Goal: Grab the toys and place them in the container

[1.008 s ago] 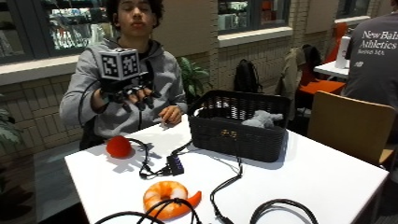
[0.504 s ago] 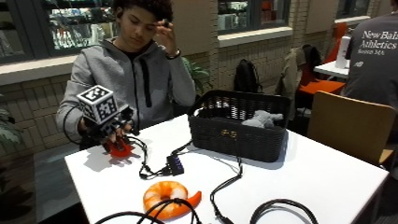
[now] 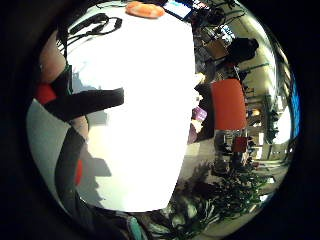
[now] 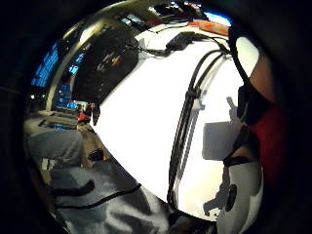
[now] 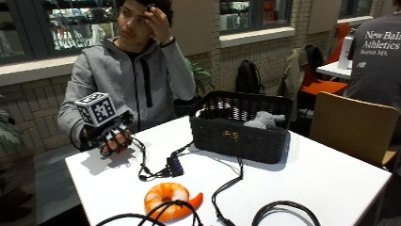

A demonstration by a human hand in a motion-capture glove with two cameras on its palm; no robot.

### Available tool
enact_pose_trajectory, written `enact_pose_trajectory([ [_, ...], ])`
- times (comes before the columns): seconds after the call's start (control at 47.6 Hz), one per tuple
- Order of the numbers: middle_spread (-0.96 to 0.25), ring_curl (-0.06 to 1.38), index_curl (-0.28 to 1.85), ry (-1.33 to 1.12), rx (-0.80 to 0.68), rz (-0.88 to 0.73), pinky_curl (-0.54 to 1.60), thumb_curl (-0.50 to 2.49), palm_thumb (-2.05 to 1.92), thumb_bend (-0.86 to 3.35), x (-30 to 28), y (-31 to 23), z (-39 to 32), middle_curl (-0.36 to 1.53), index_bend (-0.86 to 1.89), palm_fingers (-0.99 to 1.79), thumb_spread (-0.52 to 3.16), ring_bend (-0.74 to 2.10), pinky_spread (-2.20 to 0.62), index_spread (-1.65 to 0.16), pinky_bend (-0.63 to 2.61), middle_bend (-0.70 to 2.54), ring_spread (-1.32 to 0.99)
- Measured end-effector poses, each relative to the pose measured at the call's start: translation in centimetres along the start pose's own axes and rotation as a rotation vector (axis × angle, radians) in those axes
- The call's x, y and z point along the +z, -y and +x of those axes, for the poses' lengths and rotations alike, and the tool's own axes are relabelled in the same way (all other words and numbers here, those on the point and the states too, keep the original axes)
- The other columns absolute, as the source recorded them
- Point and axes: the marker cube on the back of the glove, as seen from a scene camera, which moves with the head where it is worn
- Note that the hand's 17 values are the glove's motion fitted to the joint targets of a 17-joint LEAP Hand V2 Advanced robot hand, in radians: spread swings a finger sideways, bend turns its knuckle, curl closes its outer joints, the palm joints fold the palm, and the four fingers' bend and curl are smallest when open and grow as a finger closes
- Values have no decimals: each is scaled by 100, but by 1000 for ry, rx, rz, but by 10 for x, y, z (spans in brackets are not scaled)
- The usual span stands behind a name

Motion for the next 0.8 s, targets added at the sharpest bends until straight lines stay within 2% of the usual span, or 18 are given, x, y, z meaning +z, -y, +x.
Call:
enact_pose_trajectory([
  [0.168,-17,48,52,23,-71,122,42,66,77,22,-71,39,-15,55,55,86,117,95,-35,-24,107,38,-31],
  [0.378,-22,52,60,-69,-232,218,46,74,79,19,-133,79,-78,65,58,80,103,99,-37,-23,109,43,-33],
  [0.588,-26,55,67,-160,-377,234,48,80,79,16,-157,134,-139,73,60,75,94,101,-37,-23,113,45,-34],
  [0.798,-28,58,74,27,-489,157,49,86,79,14,-157,205,-196,80,60,71,89,103,-37,-23,117,46,-34],
])
